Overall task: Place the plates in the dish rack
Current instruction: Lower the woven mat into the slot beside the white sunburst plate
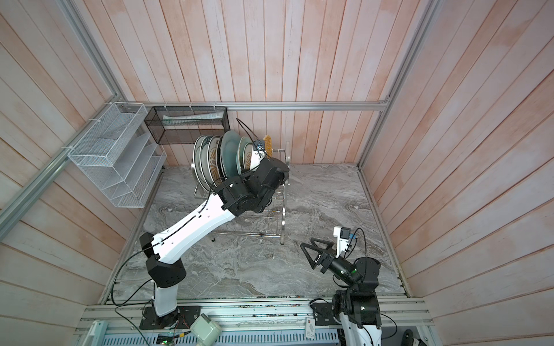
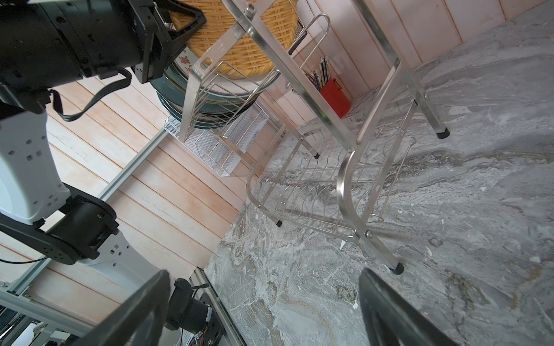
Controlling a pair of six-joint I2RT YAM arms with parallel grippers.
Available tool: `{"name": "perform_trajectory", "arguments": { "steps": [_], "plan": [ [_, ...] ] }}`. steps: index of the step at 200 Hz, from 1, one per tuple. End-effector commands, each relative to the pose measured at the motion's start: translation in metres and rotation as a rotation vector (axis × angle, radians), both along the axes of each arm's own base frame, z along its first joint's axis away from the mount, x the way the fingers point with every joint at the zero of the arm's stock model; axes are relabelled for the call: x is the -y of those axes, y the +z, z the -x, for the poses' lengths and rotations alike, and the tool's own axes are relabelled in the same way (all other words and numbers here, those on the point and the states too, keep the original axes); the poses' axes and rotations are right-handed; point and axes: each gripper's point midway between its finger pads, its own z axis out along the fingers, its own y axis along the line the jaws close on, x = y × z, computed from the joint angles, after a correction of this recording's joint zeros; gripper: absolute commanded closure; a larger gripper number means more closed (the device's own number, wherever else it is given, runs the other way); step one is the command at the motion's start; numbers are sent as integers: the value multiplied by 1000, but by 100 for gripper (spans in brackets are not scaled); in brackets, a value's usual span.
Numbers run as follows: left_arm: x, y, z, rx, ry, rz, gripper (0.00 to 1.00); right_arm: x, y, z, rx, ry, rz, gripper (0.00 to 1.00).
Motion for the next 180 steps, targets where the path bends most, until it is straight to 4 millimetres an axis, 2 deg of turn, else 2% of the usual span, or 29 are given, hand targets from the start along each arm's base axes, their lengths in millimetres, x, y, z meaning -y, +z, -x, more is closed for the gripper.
{"name": "perform_trajectory", "arguments": {
  "steps": [1, 24, 55, 117, 180],
  "plan": [
    [6, 5, -2, 6, -11, 43, 93, -3, 8, 8, 37, 27, 11, 2],
    [9, 5, -3, 5, -24, 45, 90, -3, 7, 7, 36, 24, 10, 2],
    [11, 10, -5, 20, -27, 33, 100, -4, 7, 7, 31, 30, 5, 2],
    [18, 24, -7, 32, -51, 23, 100, -3, 8, 6, 29, 28, -3, 2],
    [24, 12, -2, -23, -76, 84, 100, -4, 4, 6, 13, 33, -7, 2]
  ]
}}
